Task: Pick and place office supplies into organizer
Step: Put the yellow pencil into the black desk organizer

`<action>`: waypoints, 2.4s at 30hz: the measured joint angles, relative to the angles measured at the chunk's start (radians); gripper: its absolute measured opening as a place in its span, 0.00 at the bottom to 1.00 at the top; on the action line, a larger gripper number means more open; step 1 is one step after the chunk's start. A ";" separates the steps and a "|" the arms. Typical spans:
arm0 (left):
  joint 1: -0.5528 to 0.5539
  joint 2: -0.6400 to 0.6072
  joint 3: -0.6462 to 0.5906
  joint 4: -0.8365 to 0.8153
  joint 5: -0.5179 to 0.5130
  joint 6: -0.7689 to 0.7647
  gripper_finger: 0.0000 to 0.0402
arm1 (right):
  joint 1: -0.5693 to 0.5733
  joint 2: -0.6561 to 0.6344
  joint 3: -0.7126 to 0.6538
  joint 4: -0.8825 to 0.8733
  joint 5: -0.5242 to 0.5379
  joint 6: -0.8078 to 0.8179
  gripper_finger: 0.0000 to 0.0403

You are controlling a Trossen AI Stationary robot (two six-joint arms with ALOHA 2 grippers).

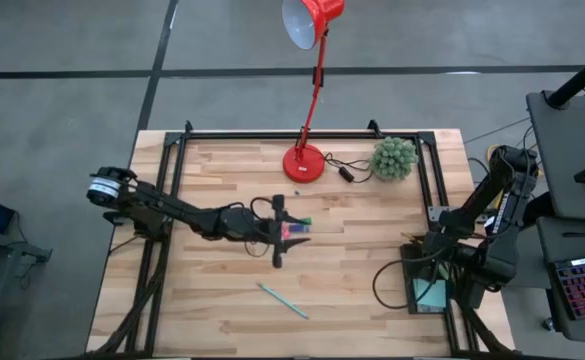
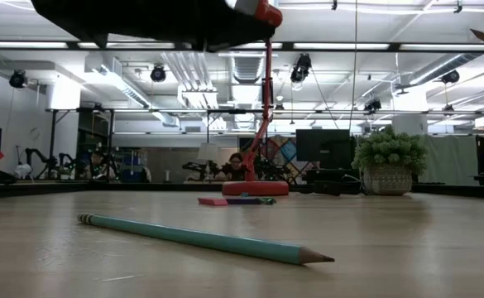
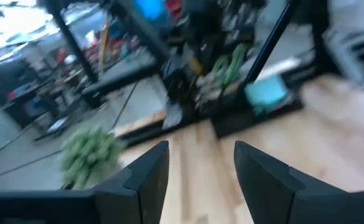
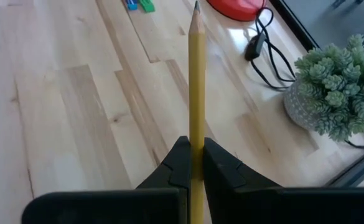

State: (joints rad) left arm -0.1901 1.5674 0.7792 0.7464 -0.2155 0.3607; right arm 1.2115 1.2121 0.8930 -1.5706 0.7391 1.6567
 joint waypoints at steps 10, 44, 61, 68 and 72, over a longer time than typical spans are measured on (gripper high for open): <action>0.027 0.015 0.000 0.006 0.041 -0.055 0.41 | 0.013 0.000 -0.001 -0.001 0.089 -0.012 0.03; 0.143 0.576 0.634 0.174 0.464 -0.205 0.41 | 0.032 -0.001 -0.001 0.000 0.198 -0.028 0.03; 0.178 0.822 0.989 0.143 0.463 -0.199 0.41 | 0.032 -0.001 -0.001 0.007 0.206 -0.034 0.03; 0.178 0.878 1.089 0.120 0.474 -0.201 0.41 | 0.032 -0.001 -0.001 0.007 0.205 -0.035 0.03; 0.178 0.878 1.090 0.125 0.499 -0.220 0.41 | 0.032 -0.001 -0.001 0.007 0.205 -0.036 0.03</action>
State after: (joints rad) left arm -0.0124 2.4451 1.8689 0.8711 0.2830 0.1402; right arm 1.2434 1.2114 0.8917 -1.5635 0.9440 1.6211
